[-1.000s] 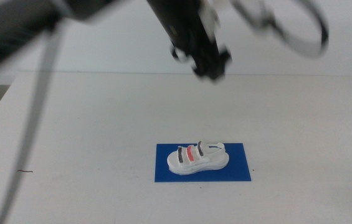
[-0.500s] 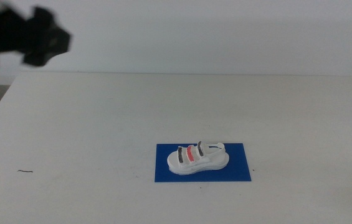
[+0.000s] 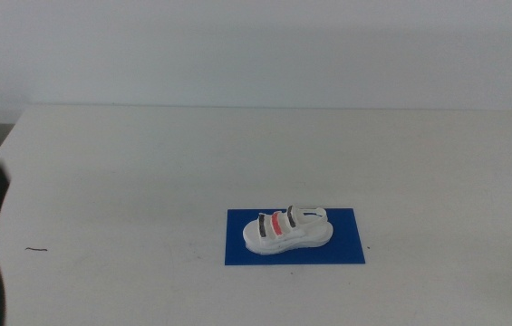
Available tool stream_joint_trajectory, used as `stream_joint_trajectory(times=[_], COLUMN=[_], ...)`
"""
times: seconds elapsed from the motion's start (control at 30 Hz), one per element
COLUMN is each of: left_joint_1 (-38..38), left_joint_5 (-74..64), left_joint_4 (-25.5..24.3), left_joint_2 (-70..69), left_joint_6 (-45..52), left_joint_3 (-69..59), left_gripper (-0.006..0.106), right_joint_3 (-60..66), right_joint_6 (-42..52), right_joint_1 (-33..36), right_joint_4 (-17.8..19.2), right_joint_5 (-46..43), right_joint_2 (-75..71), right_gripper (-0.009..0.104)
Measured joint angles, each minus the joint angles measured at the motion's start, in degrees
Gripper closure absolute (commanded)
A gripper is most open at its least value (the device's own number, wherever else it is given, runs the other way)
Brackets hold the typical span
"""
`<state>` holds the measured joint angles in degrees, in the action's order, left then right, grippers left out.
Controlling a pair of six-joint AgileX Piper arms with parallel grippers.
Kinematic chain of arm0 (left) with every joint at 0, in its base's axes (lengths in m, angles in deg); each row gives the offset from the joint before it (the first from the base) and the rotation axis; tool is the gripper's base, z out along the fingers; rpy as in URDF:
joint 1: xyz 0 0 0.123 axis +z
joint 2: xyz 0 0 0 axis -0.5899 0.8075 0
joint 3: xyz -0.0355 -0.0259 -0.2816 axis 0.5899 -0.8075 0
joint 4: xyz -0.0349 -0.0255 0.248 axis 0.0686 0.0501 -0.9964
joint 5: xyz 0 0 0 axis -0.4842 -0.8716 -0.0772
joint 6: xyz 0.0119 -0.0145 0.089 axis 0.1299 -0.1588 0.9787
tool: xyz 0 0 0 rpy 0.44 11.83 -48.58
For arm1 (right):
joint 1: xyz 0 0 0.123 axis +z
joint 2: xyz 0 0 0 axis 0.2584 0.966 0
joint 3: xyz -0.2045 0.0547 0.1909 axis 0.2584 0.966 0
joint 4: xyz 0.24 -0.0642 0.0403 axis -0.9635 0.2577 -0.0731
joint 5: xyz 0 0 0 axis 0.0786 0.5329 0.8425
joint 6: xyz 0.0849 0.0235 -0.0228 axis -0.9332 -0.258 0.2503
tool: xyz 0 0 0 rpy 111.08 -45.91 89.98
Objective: Use one arm to grab the shoe from the table and place it on the mat.
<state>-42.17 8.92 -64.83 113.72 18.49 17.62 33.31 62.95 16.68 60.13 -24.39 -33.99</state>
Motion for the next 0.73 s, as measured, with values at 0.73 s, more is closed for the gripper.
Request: stream_joint_trajectory(times=[0.73], left_joint_1=[7.1], left_joint_5=[-4.1], left_joint_4=[0.3], left_joint_2=[-24.6], left_joint_6=[-5.5], left_joint_3=[-18.6], left_gripper=[0.007], right_joint_3=[0.0], right_joint_6=[0.0], right_joint_1=[0.0], right_joint_4=[0.0], right_joint_5=[0.0], right_joint_2=[0.0], right_gripper=[0.016])
